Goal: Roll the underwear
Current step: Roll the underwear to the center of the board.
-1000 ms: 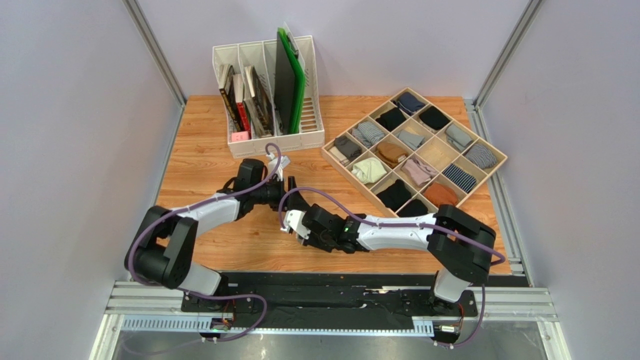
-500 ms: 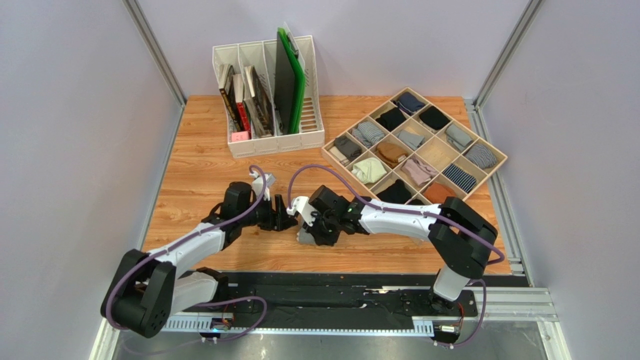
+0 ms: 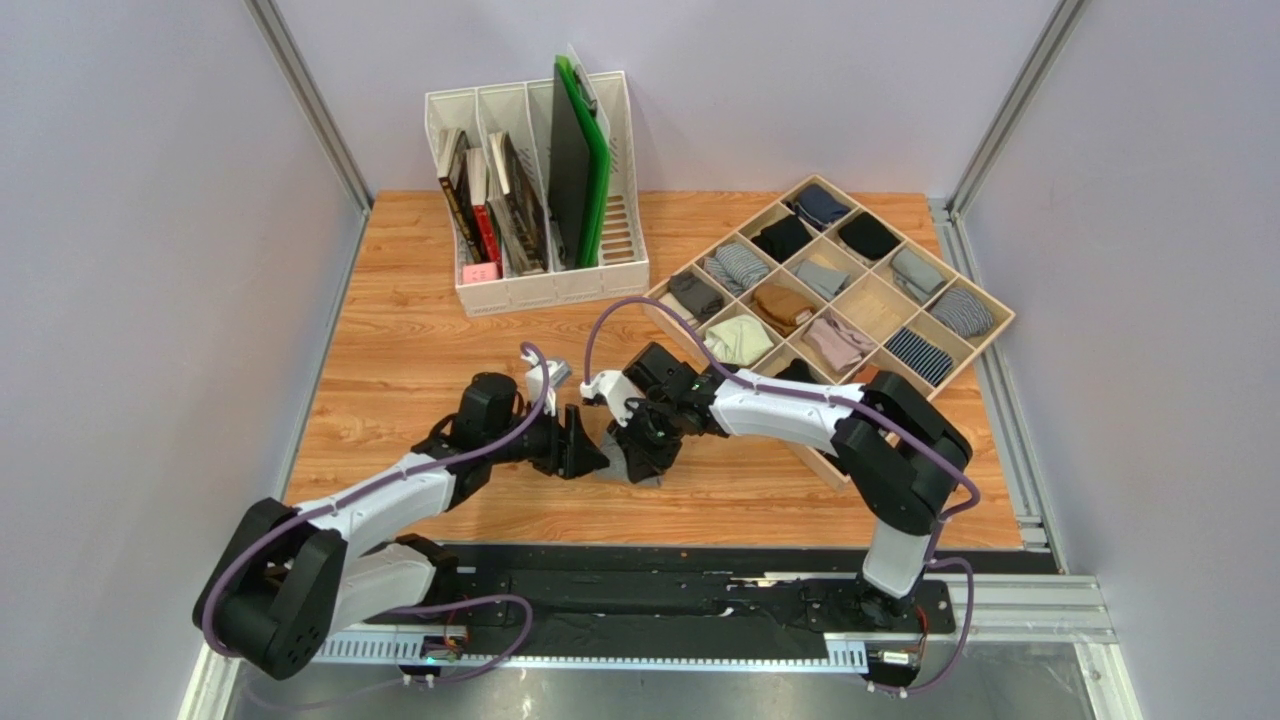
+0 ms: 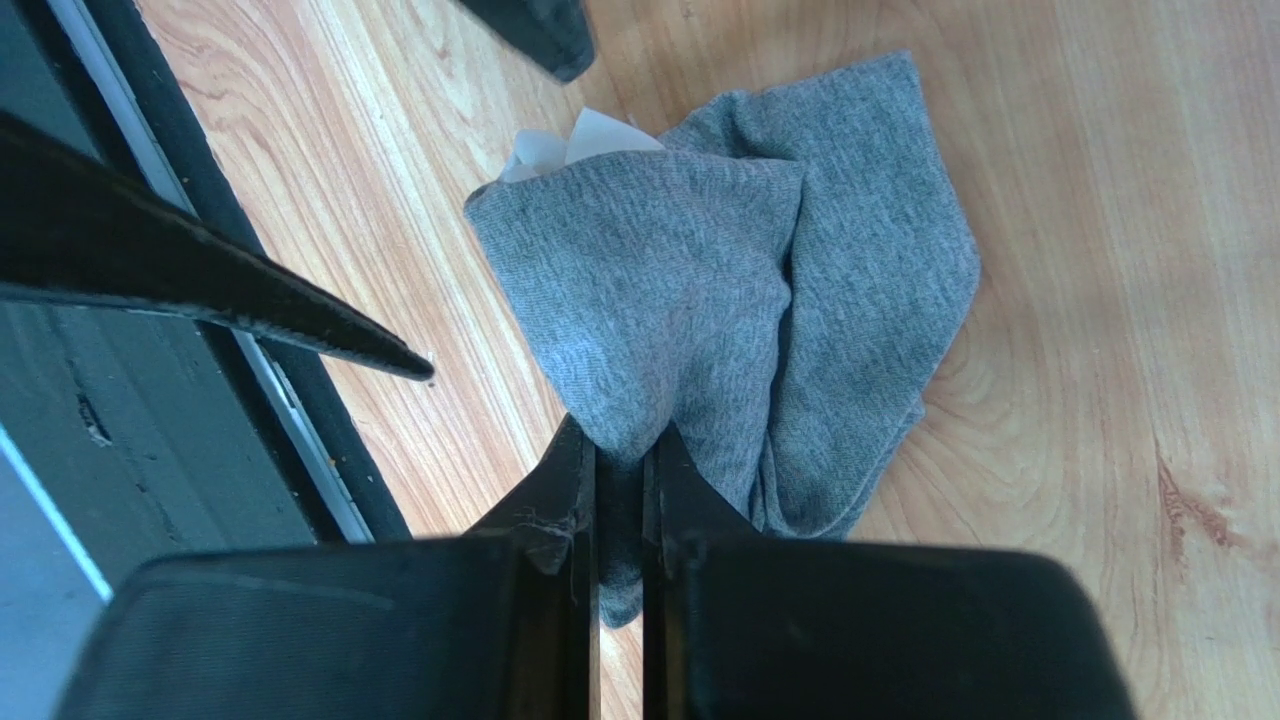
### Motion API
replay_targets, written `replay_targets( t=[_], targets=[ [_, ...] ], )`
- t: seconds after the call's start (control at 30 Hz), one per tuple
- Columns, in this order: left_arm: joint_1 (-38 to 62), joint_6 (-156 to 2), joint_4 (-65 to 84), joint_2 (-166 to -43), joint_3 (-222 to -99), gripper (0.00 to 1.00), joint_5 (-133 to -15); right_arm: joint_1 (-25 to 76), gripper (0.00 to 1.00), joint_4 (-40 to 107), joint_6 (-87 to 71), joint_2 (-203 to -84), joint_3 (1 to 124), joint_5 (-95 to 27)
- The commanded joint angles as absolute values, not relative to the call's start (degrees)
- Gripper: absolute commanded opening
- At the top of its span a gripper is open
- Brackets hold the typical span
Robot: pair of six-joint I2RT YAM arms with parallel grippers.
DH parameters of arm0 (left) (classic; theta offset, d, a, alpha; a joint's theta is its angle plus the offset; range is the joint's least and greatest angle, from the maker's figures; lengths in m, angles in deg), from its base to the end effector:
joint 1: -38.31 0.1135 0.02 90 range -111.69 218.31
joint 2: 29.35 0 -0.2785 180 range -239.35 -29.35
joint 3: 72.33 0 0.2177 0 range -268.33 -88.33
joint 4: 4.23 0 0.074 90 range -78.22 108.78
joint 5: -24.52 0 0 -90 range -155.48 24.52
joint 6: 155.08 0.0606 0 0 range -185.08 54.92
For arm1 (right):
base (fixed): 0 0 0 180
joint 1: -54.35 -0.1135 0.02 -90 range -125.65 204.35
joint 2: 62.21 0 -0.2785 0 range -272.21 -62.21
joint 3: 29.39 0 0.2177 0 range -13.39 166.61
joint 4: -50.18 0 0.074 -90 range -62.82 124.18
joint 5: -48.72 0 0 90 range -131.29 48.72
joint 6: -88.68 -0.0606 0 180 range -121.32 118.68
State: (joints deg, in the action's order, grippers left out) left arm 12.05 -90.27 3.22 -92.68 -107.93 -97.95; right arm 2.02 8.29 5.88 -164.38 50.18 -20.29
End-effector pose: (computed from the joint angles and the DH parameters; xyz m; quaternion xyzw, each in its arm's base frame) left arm 0.1560 -0.1132 0.1890 0.1367 0.8511 -0.4154 0.2905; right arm 0.1881 0.2792 0.1842 -0.5110 0.8125 0.2474 0.1323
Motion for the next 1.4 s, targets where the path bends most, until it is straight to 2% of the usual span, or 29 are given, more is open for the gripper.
replay_targets(
  t=[0.0,0.37,0.47,0.57,0.63,0.67,0.73,0.8,0.9,0.97,1.0,1.07,1.1,1.37],
  targets=[
    [11.2,-88.3,2.6,-94.7,-109.7,0.61,-97.1,4.0,0.0,7.4,4.4,-166.1,52.3,-16.2],
    [9.0,-88.3,-0.6,-100.7,-110.8,0.59,-96.3,6.5,0.0,7.4,3.5,-169.4,53.3,-12.6],
    [8.6,-88.4,-1.1,-102.2,-111.4,0.53,-96.6,7.1,0.0,7.5,3.2,-170.0,53.7,-12.3],
    [8.3,-88.6,-2.0,-102.9,-111.6,0.4,-97.2,7.5,0.0,7.5,3.1,-170.3,53.8,-11.6],
    [8.2,-89.0,-2.9,-103.4,-112.1,0.28,-97.7,7.7,0.0,7.5,3.0,-170.3,53.9,-11.1],
    [8.2,-89.3,-2.8,-103.8,-112.2,0.15,-97.5,7.8,0.0,7.5,3.0,-170.3,53.9,-11.1],
    [8.2,-89.5,-2.3,-104.1,-113.0,0.01,-97.0,7.9,0.03,7.6,2.7,-170.0,54.1,-10.5],
    [8.2,-90.1,-1.4,-104.3,-113.5,0.0,-96.3,8.3,0.08,7.6,2.5,-169.3,54.2,-10.3],
    [8.2,-91.2,0.2,-105.0,-114.3,0.0,-95.2,8.8,0.32,7.5,2.1,-167.7,54.4,-10.3],
    [8.2,-92.1,2.2,-106.1,-115.4,0.0,-94.8,9.3,0.4,7.5,1.9,-166.3,54.5,-10.5],
    [8.2,-92.7,2.9,-106.5,-116.4,0.0,-94.3,9.8,0.54,7.3,1.9,-165.8,54.5,-10.5],
    [8.2,-93.2,4.4,-108.3,-117.2,0.0,-94.3,10.2,0.61,7.4,1.8,-164.8,54.5,-10.3],
    [8.3,-93.8,4.7,-108.7,-117.6,0.0,-94.5,10.7,0.68,7.3,1.8,-164.0,54.5,-10.3],
    [9.7,-94.7,8.9,-114.2,-122.7,0.0,-96.3,12.2,0.74,10.3,3.6,-160.0,53.2,-15.1]
  ],
)
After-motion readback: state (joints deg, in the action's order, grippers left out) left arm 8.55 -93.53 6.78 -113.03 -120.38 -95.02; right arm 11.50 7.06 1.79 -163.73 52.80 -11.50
